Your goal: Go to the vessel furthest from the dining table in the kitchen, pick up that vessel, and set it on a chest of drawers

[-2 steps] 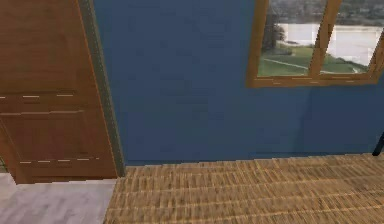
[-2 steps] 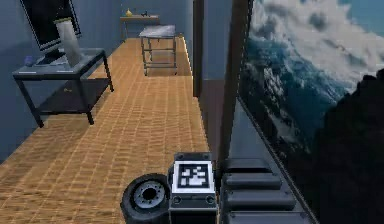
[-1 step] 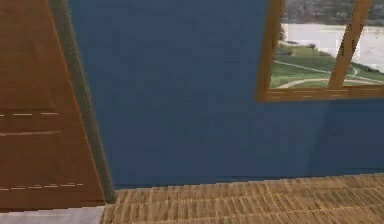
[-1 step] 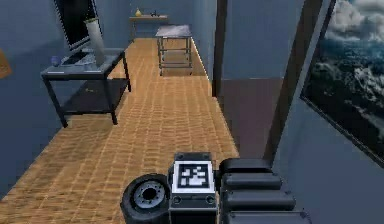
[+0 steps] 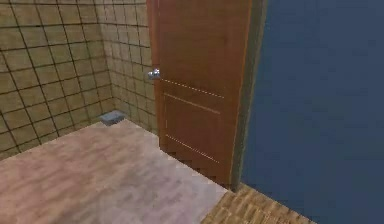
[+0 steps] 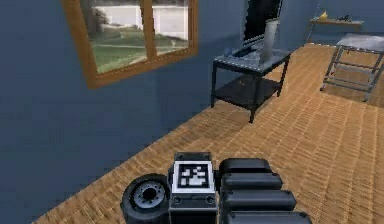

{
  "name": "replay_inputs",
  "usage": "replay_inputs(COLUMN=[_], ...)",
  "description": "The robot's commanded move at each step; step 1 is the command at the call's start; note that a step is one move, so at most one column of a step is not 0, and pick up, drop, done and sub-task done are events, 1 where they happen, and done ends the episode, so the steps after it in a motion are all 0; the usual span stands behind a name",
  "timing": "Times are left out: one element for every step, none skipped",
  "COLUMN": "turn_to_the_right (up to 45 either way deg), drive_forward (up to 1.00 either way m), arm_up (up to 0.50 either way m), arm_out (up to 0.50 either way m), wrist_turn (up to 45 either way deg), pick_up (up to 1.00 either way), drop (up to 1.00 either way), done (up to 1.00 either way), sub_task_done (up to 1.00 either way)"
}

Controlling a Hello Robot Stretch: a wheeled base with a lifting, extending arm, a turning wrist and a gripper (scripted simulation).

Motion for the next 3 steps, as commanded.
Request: replay_inputs(turn_to_the_right=[-42.0, -3.0, 0.0], drive_forward=[0.0, 0.0, 1.0], arm_up=[0.0, 0.0, 0.0], arm_out=[0.0, 0.0, 0.0], wrist_turn=[0.0, 0.0, 0.0], pick_up=[0.0, 0.0, 0.0], drop=[0.0, 0.0, 0.0], done=[0.0, 0.0, 0.0], sub_task_done=[0.0, 0.0, 0.0])
